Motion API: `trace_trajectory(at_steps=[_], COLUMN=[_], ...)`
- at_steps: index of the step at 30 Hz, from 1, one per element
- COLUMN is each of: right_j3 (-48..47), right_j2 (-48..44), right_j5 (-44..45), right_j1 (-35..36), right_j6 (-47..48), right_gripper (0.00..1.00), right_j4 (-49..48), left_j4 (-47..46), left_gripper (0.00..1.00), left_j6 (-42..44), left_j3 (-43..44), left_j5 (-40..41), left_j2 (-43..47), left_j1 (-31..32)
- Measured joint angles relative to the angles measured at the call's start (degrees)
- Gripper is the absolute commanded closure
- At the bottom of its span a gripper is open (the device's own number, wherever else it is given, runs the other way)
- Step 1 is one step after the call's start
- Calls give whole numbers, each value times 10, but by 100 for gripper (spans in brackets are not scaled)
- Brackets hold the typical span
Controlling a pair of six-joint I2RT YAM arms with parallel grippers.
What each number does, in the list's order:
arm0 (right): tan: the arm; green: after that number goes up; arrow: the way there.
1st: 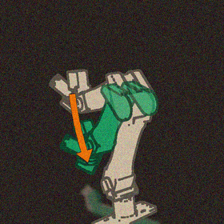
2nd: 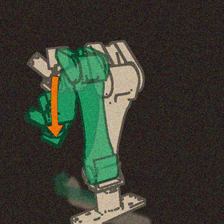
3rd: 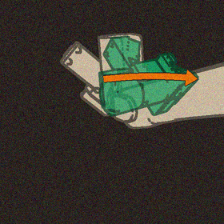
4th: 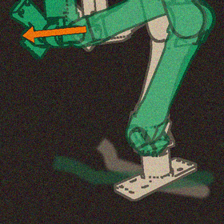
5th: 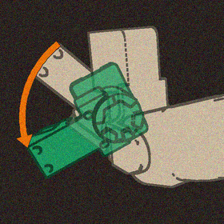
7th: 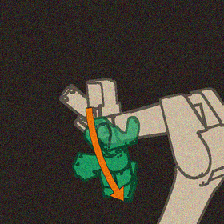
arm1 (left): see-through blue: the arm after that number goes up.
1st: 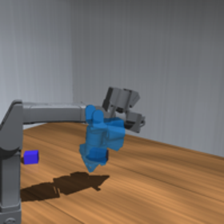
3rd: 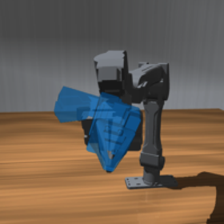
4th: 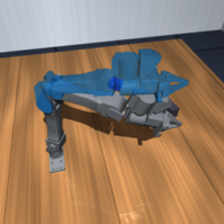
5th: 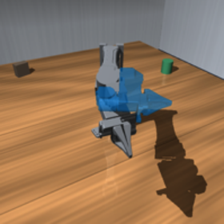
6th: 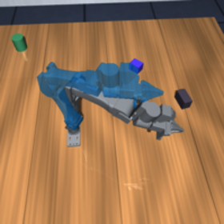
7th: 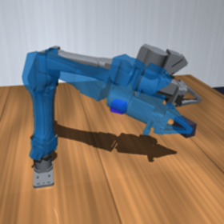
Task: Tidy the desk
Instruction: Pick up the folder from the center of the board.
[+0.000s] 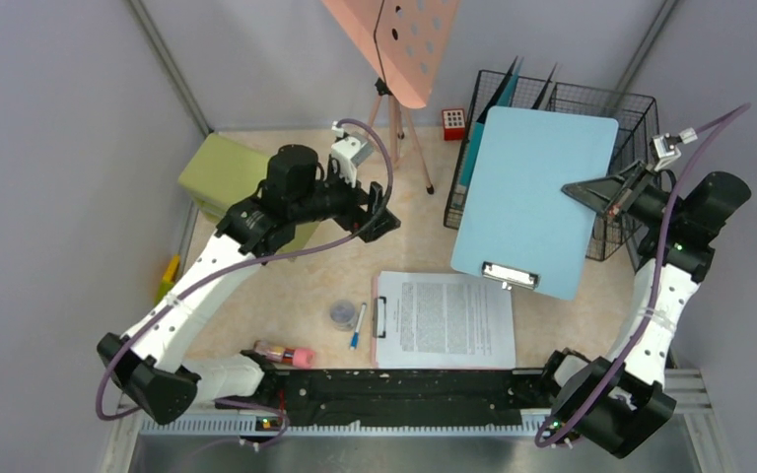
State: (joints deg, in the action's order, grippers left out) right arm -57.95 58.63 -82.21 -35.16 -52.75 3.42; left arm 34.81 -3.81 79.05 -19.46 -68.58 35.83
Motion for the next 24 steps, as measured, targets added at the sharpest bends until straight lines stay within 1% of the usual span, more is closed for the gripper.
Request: trace_trajectory(at_steps=[3,5,9,12,20,24], right_j3=[19,36,66,76,92,102], right_j2=[-1,-3,-9,-12,-30,-38], right_j5=[5,8,12,15,18,20], right_j1=[0,0,0,0,0,0], right_j6=[-4,-10,-30,-48,-87,-99], right_gripper=[100,100,100,100,100,100], right_j4=[0,-1,-15,-29,-64,-72], left_j4=[-94,-164,-308,-397,-585,-646], left_gripper=[2,2,8,12,27,32], left_j6=[-83,-143,-261,-329,-450,-490], left_j3=[-50,-85,-153,-186,-229,-232], left_j5=[-82,-132,-199,-226,-285,-302], left_j2=[-21,-31,-49,-68,-130,-168], left_j1=[-22,-24,-22,-14,23,43])
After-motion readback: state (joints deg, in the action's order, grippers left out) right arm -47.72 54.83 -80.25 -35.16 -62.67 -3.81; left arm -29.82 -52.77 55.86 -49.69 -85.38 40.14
